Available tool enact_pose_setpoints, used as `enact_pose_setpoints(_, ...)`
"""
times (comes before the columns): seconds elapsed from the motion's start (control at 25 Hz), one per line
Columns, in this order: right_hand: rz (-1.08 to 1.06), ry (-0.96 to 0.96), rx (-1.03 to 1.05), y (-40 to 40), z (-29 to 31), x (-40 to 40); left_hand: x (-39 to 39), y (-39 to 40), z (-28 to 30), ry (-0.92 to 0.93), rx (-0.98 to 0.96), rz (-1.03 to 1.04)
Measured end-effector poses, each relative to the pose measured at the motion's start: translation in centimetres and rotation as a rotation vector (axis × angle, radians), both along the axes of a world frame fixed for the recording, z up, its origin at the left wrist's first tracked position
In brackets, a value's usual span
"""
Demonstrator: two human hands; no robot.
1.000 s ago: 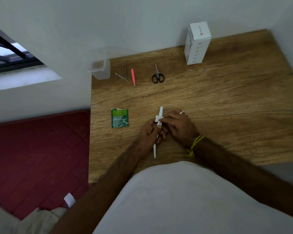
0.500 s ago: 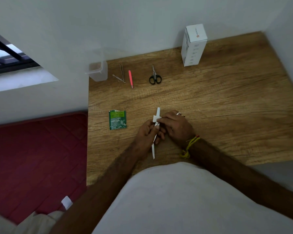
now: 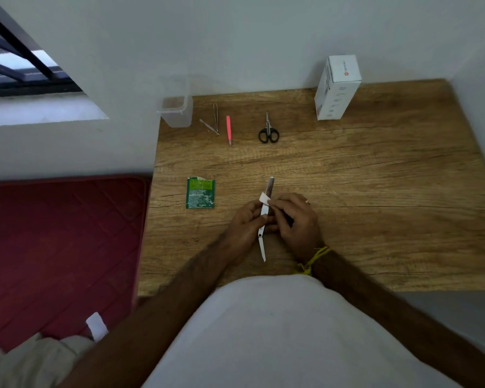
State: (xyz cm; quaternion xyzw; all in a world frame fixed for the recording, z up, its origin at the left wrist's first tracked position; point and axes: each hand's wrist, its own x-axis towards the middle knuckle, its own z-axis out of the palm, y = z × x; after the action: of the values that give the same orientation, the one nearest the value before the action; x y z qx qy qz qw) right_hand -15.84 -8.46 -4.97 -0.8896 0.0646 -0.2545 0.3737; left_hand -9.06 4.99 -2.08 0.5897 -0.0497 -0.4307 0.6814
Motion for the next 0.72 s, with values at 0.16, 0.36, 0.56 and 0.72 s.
enact_pose_setpoints(0.16, 0.046, -0.005, -0.127, 0.0, -0.3, 0.0, -0.1, 0.2, -0.5, 0.028, -0.035, 0.047)
enact_pose_setpoints(0.36, 0.075, -0.035, -0.202, 0.3, -0.6, 0.2, 0.2, 0.4, -1.1, -0.005, -0.024, 0.060)
enact_pose_setpoints(0.56, 0.062, -0.023, -0.209, 0.2, -0.6, 0.1, 0.2, 0.4, -0.7, 0.005, -0.036, 0.052)
enact_pose_setpoints(0.72, 0.047, -0.003, -0.210, 0.1, -0.6, 0.1, 0.3, 0.6, -0.3, 0.064, -0.041, 0.022)
